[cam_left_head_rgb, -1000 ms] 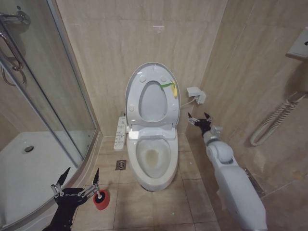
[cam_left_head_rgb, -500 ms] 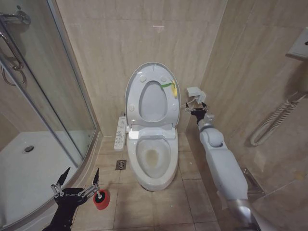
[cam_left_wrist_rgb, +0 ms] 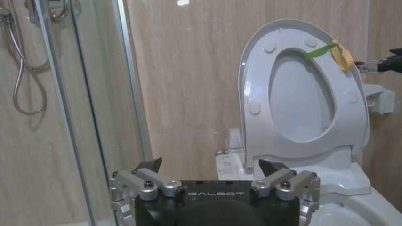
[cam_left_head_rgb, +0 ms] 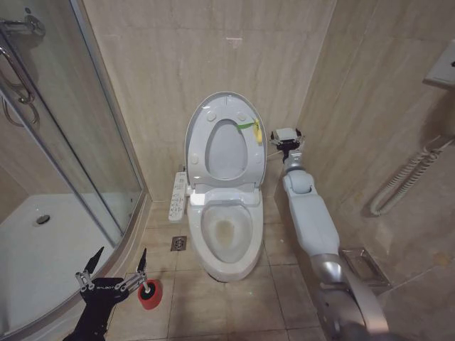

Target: Open the toilet lid, clean the toilet bowl with a toilet brush, close the toilet lid, and flush.

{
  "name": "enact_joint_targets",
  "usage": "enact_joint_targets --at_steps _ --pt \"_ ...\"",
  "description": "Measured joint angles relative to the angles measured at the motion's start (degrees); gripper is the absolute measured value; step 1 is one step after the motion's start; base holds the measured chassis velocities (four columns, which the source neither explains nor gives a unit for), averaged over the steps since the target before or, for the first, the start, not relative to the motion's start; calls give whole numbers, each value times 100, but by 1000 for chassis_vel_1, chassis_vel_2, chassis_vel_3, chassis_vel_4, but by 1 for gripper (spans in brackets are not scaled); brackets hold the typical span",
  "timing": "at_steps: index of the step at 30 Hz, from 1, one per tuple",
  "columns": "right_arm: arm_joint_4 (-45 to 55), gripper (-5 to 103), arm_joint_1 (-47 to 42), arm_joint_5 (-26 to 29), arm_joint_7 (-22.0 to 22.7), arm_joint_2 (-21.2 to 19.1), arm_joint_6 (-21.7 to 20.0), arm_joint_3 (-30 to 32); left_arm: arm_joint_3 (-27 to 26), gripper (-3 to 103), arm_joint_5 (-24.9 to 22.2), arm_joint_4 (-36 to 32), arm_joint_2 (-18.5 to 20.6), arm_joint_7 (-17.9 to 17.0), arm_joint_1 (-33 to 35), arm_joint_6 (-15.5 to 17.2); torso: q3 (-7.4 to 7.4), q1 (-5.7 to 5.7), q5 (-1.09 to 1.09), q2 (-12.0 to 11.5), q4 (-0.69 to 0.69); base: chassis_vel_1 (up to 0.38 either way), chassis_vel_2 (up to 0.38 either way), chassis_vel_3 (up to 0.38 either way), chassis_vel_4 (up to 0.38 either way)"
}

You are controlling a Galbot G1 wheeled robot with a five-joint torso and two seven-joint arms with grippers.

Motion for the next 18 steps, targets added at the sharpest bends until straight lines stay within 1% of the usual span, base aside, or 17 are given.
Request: enact_joint_targets --at_steps 3,5,6,9,12,17,18 --pt "-194 100 107 -70 34 61 77 33 0 100 0 0 0 0 0 0 0 0 1 0 -2 0 0 0 0" --pt "-495 100 263 -210 69 144 258 108 0 100 0 0 0 0 0 0 0 0 0 0 -1 0 0 0 0" --pt "-495 100 263 -210 69 144 258 108 0 100 0 0 0 0 0 0 0 0 0 0 -1 0 0 0 0" --pt "-777 100 398 -299 166 200 465 128 0 100 0 0 0 0 0 0 0 0 0 0 1 0 0 0 0" --pt "-925 100 491 -356 222 222 554 133 0 100 0 0 0 0 0 0 0 0 0 0 -2 0 0 0 0" --pt "-1398 100 761 -657 432 332 815 223 0 100 0 0 0 0 0 0 0 -1 0 0 0 0 0 0 0" --pt "-1398 100 761 -657 432 332 815 223 0 100 0 0 0 0 0 0 0 -1 0 0 0 0 0 0 0"
